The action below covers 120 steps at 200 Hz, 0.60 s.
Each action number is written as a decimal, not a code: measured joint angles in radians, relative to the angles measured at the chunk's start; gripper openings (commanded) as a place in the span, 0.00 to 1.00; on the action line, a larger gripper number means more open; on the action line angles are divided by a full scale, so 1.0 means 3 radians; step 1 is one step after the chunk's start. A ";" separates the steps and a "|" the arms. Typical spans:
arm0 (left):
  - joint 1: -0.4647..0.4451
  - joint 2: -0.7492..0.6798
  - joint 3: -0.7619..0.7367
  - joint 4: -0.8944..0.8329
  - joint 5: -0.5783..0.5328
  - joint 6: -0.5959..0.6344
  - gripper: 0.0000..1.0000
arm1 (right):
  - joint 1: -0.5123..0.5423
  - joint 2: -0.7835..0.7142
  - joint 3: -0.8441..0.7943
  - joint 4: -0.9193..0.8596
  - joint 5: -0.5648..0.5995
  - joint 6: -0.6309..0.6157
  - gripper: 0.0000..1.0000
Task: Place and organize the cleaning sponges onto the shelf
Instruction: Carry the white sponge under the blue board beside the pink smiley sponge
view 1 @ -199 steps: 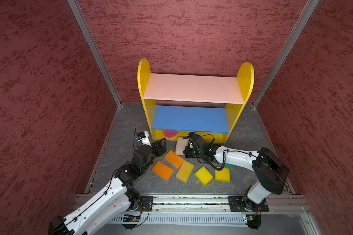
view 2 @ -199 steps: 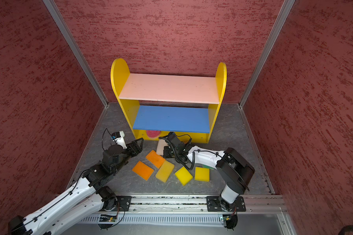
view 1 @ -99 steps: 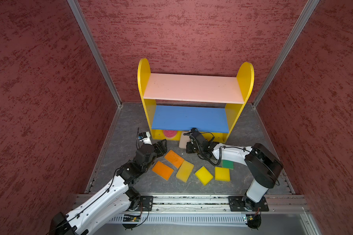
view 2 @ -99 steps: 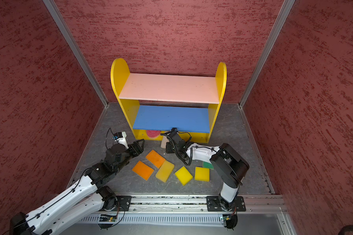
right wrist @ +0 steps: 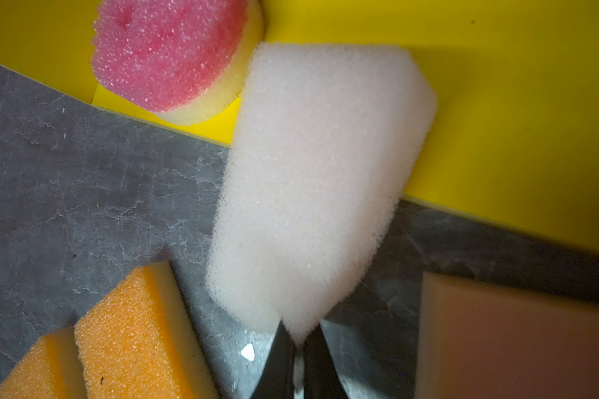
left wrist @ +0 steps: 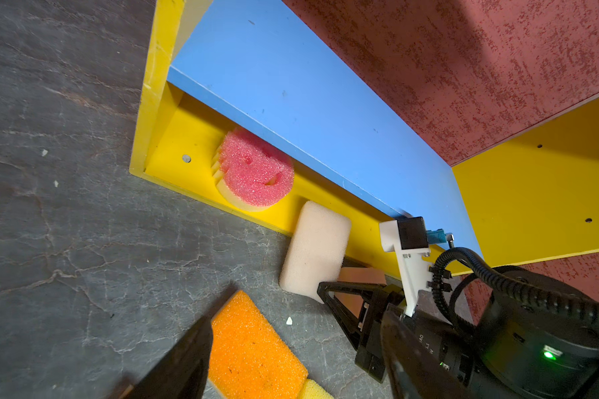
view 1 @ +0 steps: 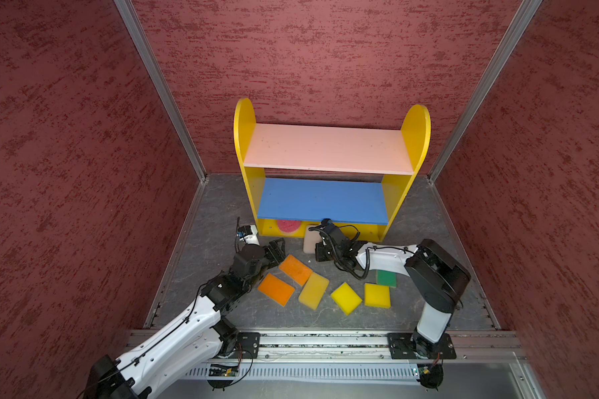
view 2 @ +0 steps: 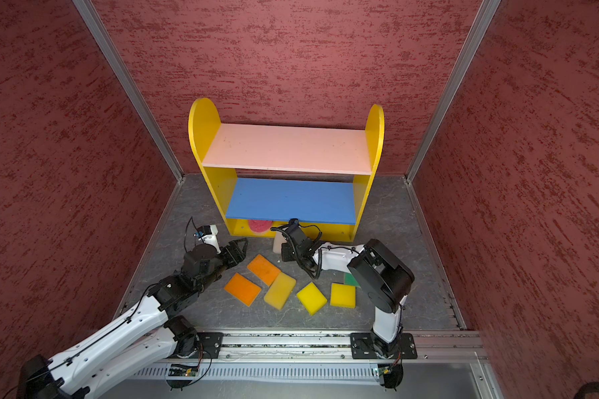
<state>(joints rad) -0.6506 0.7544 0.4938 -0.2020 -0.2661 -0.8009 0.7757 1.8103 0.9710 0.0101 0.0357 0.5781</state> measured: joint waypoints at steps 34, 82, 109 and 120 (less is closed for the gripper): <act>0.0000 -0.0009 -0.0001 -0.0001 0.0008 -0.0011 0.76 | -0.0011 -0.0008 -0.0165 0.0332 0.0025 0.0094 0.08; 0.0000 -0.0032 -0.0001 -0.0004 0.0010 -0.0023 0.77 | -0.0112 -0.0153 -0.0697 0.1166 0.0045 0.0426 0.08; 0.0000 -0.0031 0.0000 -0.0004 0.0013 -0.0024 0.76 | -0.0132 -0.0201 -0.0905 0.1601 0.0042 0.0666 0.08; 0.0000 -0.0027 -0.0001 -0.0004 0.0014 -0.0024 0.76 | -0.0132 -0.0201 -0.0951 0.1762 0.0039 0.0799 0.08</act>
<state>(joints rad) -0.6506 0.7464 0.4934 -0.2031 -0.2619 -0.8082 0.7361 1.7500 0.6857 0.5388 0.0475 0.8177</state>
